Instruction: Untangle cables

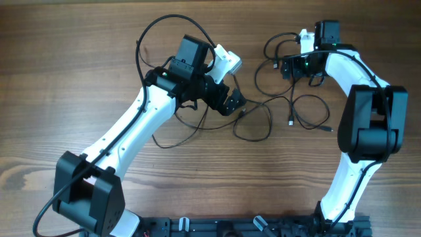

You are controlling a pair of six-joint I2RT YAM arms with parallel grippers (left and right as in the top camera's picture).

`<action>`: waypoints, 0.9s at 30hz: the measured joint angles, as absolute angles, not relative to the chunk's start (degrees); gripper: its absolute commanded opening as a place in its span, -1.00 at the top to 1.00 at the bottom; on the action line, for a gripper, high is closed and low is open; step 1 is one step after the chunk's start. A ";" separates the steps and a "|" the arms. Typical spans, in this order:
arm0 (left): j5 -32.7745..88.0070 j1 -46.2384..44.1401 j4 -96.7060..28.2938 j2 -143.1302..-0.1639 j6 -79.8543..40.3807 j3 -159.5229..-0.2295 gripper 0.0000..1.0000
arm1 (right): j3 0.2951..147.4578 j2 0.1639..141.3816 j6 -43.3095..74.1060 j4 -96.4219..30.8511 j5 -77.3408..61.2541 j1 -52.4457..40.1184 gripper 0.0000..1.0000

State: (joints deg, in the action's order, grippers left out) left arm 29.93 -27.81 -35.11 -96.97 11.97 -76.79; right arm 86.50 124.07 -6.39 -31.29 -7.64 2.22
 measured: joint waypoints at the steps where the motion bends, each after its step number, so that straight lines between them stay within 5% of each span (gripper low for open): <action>1: 29.93 -27.81 -35.11 -96.97 11.97 -76.79 -1.00 | 86.50 124.07 -5.78 -31.42 -6.52 2.20 -0.90; 7: 29.95 -27.81 -35.11 -96.97 11.97 -76.79 -1.00 | 86.50 124.07 -3.70 -33.47 -0.05 2.20 -0.74; 15: 29.93 -27.81 -35.11 -96.97 11.97 -76.79 -0.99 | 86.63 123.96 -2.59 -34.72 0.34 2.20 0.29; 17: 29.95 -27.81 -35.11 -96.97 11.97 -76.79 -1.00 | 86.65 123.94 -2.74 -35.14 0.32 2.20 0.90; 27: 29.95 -27.81 -35.11 -96.97 11.97 -76.79 -1.00 | 86.72 123.83 0.01 -35.77 -1.32 2.46 0.91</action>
State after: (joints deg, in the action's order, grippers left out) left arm 29.95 -27.81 -35.11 -96.97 11.97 -76.79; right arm 86.72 123.83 0.01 -35.77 -1.32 2.46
